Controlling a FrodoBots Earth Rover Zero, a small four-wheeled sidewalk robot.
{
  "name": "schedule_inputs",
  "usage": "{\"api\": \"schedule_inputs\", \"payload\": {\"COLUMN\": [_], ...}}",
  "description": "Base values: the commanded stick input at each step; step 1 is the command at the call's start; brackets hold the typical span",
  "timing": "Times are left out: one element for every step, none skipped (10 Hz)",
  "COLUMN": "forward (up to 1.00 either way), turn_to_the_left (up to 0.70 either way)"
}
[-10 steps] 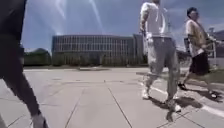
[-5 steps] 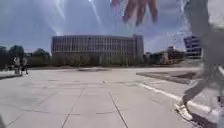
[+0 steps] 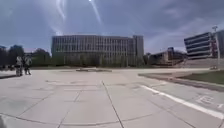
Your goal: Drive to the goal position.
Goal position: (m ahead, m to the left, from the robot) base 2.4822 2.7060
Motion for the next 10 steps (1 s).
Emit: {"api": "schedule_inputs", "payload": {"forward": [0.5,0.5,0.5,0.5,0.5,0.5,0.5,0.5,0.5,0.5], "turn_to_the_left": [0.0,0.0,0.0,0.0,0.0,0.0,0.0,0.0,0.0,0.0]}}
